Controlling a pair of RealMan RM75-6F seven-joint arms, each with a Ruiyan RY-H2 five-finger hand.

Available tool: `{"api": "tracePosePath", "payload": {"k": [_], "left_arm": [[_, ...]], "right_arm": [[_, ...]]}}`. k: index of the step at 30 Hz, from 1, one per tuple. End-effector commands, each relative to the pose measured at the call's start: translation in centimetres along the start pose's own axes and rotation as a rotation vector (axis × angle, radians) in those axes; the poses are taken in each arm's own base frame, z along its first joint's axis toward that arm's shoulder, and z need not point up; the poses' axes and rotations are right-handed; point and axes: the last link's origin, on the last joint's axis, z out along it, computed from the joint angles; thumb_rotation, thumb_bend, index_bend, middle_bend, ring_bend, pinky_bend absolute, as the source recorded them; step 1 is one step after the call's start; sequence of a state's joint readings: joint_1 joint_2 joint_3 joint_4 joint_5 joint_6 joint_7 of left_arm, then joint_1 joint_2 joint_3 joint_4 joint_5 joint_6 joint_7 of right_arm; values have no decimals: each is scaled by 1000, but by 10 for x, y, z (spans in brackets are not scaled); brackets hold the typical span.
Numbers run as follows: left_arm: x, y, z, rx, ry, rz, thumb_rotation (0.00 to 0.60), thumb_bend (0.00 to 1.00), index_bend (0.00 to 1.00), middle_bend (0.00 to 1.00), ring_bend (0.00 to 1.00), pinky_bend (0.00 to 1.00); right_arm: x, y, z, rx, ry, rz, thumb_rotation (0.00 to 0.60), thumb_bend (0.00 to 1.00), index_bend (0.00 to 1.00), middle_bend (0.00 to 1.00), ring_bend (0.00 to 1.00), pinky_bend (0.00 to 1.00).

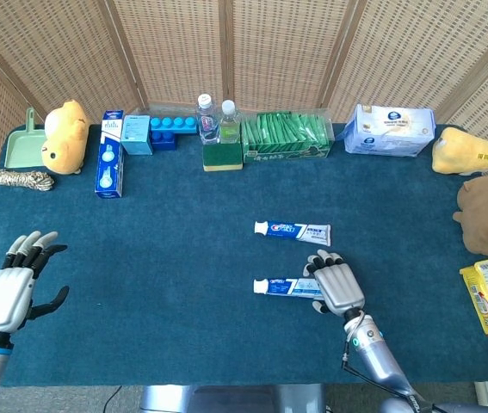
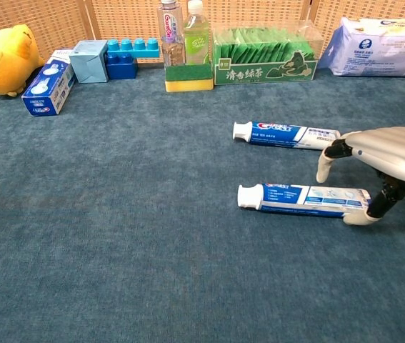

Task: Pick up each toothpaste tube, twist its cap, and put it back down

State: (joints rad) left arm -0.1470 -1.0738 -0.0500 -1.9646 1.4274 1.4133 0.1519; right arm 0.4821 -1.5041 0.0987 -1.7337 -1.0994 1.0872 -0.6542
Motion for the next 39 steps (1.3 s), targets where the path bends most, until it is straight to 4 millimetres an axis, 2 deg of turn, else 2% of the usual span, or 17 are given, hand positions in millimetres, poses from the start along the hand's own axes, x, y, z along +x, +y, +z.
{"api": "tracePosePath", "payload": {"k": [1,13,18,21,24,29,32,39], "left_arm": [[0,-1,0,0,0,-1,600,295,201,124,21,0],[-3,-1,0,-5,5,-9,600,294,199,117,14,0],[-2,-2,-1,-2,8,-12,600,294,198,113,9,0],[-1,-3,-2,1,13,-12,600,294,198,110,5,0],[0,-4,-4,4,18,-14,600,294,198,108,2,0],[2,-4,-8,6,28,-18,600,294,194,106,0,0],[2,-3,-11,3,29,-19,600,294,188,106,0,0],[2,0,-15,0,22,-24,600,294,184,106,0,0]], "right_arm": [[1,-2,2,3,-5,-4,600,205,346,237,109,200],[3,-8,10,4,-51,-14,600,235,356,244,109,209],[2,-14,15,11,-69,-11,600,275,426,260,121,216],[3,-17,17,16,-71,-10,600,312,508,303,159,230],[7,-21,20,30,-56,10,600,361,616,398,261,313],[12,-19,20,60,-30,43,600,457,786,550,433,523],[13,-13,18,72,-18,66,600,492,840,598,486,590],[12,-1,11,100,-43,171,600,518,870,649,543,662]]}}
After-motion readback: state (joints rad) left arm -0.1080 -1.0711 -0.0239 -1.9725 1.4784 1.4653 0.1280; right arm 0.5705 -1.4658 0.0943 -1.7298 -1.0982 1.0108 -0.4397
